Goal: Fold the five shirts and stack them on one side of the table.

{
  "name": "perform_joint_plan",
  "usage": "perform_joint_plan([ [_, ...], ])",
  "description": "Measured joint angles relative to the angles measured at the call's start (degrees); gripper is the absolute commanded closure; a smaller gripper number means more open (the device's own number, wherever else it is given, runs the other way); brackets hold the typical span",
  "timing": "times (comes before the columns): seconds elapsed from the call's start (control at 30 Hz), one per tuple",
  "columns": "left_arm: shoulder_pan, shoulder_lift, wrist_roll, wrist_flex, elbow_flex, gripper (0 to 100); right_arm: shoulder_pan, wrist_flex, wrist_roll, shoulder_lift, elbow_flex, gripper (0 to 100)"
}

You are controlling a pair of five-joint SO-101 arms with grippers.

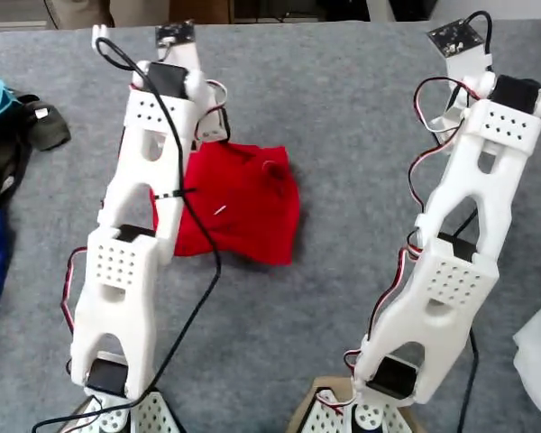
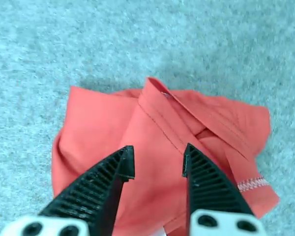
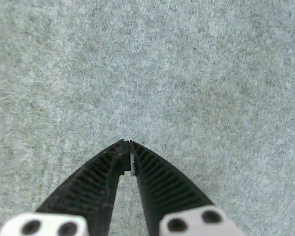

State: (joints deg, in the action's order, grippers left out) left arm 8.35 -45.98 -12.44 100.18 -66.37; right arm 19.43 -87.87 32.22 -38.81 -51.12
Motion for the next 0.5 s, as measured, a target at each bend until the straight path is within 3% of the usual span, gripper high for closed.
perform_joint_plan([
  [0.3,0.4,0.0,0.0,0.0,4.7,83,0.0,0.0,0.0,0.0,0.0,99.2],
  [0.5,4.2,0.0,0.0,0.0,10.5,83,0.0,0.0,0.0,0.0,0.0,99.2],
])
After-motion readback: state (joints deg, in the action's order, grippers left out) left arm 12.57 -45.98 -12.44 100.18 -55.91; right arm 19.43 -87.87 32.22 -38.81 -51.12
